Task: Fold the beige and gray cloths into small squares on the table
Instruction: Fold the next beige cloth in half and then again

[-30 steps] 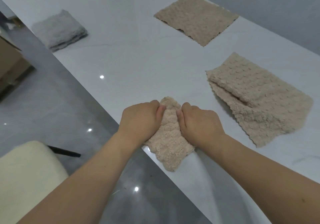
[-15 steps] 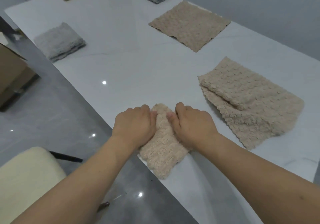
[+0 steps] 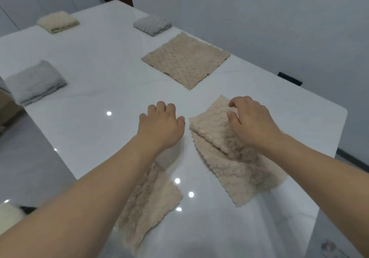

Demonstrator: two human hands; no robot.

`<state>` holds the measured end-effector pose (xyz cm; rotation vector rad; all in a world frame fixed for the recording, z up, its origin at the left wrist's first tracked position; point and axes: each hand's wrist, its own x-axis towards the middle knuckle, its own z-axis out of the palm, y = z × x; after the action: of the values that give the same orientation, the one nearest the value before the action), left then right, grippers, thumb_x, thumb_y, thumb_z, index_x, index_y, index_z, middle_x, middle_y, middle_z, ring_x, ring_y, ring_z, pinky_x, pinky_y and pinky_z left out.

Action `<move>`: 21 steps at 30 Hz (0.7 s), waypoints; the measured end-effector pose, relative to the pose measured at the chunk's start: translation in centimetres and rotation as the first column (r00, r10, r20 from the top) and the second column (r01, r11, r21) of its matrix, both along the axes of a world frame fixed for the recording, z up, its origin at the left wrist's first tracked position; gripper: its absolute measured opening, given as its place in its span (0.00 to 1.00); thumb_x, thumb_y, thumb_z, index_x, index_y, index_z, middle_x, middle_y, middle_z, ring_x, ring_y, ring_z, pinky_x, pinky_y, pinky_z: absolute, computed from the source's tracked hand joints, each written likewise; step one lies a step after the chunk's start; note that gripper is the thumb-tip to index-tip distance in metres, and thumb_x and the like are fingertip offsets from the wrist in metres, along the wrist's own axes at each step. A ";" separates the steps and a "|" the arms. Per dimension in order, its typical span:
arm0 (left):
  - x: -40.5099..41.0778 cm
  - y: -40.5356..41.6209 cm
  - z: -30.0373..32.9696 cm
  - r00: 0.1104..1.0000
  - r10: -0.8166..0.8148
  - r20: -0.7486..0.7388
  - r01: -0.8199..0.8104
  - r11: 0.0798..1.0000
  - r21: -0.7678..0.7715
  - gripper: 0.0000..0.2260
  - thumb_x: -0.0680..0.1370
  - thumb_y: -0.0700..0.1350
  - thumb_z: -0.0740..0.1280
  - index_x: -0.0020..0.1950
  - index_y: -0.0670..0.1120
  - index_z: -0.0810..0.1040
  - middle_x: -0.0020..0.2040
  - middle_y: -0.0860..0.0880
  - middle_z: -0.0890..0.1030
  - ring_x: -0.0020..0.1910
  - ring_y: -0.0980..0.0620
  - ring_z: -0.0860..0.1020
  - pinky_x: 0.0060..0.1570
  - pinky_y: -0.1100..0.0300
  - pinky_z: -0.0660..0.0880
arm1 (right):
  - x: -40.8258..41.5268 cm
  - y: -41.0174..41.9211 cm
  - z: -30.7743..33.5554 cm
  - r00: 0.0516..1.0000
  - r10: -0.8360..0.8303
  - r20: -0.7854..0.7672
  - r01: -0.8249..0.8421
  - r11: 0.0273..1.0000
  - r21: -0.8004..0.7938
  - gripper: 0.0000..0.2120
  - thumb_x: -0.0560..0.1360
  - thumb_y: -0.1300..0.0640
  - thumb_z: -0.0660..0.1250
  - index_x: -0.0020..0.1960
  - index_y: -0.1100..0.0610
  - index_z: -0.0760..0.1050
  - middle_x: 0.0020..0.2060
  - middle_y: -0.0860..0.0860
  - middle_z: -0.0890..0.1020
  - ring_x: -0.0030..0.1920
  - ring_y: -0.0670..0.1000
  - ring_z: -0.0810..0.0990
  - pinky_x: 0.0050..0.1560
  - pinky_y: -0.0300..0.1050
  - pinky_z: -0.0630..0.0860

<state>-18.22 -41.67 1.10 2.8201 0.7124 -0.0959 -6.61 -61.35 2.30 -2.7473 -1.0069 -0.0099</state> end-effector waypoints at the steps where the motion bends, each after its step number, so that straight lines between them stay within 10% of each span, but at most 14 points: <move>1: 1.0 -0.2 -0.6 1.000 0.001 -0.012 -0.002 0.998 -0.058 0.20 0.82 0.54 0.52 0.68 0.44 0.67 0.65 0.45 0.69 0.62 0.42 0.67 0.58 0.48 0.66 | 0.9 -0.1 -0.3 1.000 -0.006 -0.025 0.005 1.000 -0.030 0.17 0.82 0.51 0.53 0.68 0.55 0.67 0.64 0.55 0.72 0.61 0.57 0.72 0.62 0.53 0.67; 12: 10.6 -3.2 -8.7 0.948 -0.170 0.269 0.164 0.985 0.046 0.12 0.77 0.50 0.52 0.49 0.46 0.72 0.47 0.49 0.71 0.45 0.46 0.68 0.43 0.53 0.61 | 10.3 1.8 -5.8 0.975 0.104 -0.194 -0.142 0.971 -0.193 0.26 0.83 0.48 0.50 0.79 0.49 0.49 0.77 0.49 0.56 0.75 0.54 0.57 0.72 0.54 0.57; 21: 10.4 -4.2 -7.4 0.914 0.043 0.402 -0.013 0.997 -0.078 0.06 0.75 0.45 0.54 0.45 0.44 0.68 0.28 0.47 0.70 0.27 0.47 0.68 0.29 0.53 0.62 | 13.4 -0.4 -9.3 0.973 0.228 -0.031 -0.222 0.967 0.128 0.06 0.76 0.51 0.61 0.47 0.54 0.71 0.43 0.49 0.71 0.44 0.54 0.70 0.48 0.51 0.65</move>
<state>-7.78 -45.86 -6.35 2.6294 0.6333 0.4453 6.81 -61.71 -7.03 -2.4969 -1.2551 0.0249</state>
